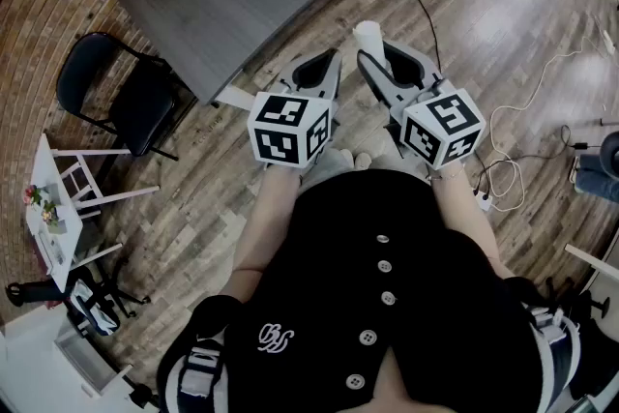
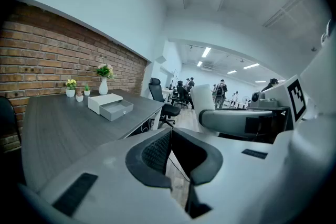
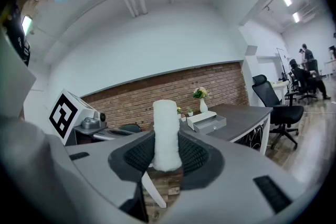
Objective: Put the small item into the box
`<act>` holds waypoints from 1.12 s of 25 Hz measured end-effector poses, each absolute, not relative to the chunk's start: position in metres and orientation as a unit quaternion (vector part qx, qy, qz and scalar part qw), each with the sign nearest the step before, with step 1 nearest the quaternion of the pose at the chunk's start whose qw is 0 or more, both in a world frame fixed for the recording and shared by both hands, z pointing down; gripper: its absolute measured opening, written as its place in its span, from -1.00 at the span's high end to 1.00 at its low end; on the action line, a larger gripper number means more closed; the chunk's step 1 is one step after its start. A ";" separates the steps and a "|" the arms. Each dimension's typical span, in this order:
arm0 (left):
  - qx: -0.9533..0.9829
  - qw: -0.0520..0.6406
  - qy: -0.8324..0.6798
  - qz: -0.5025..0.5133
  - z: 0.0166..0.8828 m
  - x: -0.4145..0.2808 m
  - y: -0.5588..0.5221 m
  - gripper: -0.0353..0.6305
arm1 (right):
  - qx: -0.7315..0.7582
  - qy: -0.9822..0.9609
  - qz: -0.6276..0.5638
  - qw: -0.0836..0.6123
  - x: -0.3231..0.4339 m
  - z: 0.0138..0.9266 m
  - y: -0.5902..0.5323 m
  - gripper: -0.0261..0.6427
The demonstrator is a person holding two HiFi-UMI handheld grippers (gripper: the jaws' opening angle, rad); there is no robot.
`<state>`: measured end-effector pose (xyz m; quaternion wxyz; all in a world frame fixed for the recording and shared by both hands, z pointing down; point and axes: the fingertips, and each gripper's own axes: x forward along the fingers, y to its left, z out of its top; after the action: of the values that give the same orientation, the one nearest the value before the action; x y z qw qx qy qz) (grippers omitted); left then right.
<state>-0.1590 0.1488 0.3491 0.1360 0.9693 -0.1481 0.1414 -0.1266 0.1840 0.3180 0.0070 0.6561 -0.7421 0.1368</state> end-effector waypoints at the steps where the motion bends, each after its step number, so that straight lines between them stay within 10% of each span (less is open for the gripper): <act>1: 0.969 0.136 -0.149 0.142 0.349 -0.160 0.148 0.85 | 0.654 -0.744 0.136 0.008 -0.128 0.318 0.184 0.53; 28: 0.965 0.163 -0.163 0.127 0.364 -0.148 0.087 0.85 | 0.678 -0.723 0.133 -0.001 -0.085 0.328 0.140 0.52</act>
<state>-0.1482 0.0873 0.3643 0.1627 0.9648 -0.1632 0.1270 -0.0855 0.1398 0.3277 -0.0007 0.6784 -0.7226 0.1326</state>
